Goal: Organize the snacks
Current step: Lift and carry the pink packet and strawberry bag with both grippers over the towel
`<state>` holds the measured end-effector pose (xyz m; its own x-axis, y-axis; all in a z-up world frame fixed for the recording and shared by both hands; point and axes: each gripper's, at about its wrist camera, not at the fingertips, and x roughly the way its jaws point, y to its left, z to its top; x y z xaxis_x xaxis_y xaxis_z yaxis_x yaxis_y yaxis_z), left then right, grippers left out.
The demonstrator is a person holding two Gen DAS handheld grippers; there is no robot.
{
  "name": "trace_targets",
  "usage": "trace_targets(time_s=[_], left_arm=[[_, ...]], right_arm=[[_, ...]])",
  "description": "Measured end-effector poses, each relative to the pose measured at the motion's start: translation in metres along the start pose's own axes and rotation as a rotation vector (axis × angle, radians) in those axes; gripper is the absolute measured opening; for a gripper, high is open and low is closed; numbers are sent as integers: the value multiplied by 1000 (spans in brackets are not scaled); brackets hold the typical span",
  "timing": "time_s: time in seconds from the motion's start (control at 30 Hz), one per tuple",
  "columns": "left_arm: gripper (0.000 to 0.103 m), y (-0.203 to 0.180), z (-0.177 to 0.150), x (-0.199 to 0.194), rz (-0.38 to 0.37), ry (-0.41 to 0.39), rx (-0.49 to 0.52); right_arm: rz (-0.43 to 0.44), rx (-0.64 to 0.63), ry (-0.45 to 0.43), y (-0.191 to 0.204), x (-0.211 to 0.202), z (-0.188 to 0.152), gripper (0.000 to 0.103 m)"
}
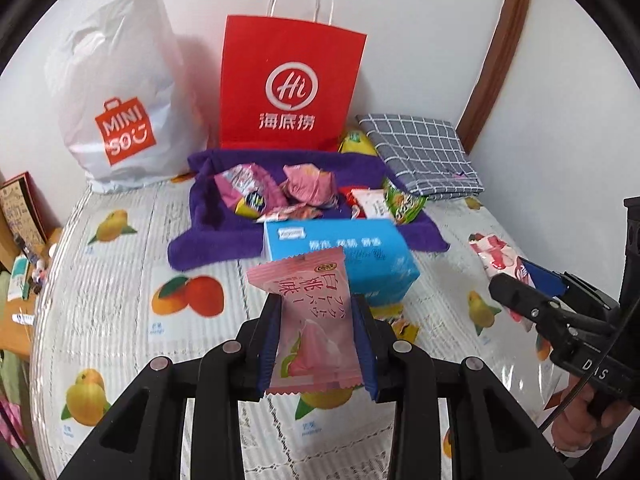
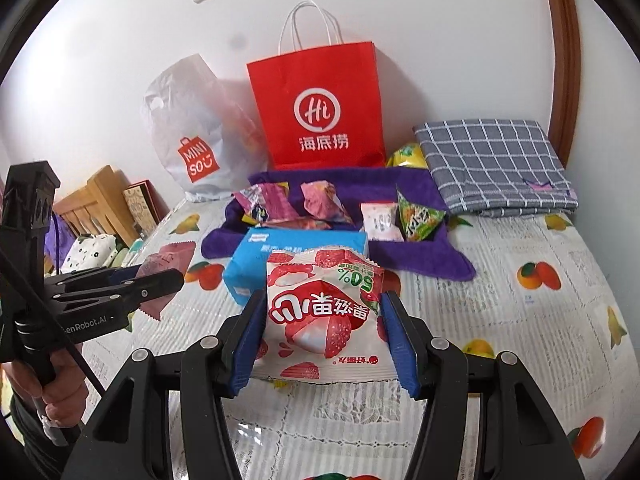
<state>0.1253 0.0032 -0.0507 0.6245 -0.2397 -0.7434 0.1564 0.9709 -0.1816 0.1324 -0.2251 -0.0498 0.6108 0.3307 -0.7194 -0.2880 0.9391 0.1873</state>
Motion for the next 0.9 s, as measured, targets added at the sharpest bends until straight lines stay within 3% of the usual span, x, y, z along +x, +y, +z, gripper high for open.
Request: trace_targets(time_s=[0.9], left_arm=[[33, 19, 58, 24, 15, 9, 13]], right_arm=[[-13, 13, -48, -4, 40, 71, 57]])
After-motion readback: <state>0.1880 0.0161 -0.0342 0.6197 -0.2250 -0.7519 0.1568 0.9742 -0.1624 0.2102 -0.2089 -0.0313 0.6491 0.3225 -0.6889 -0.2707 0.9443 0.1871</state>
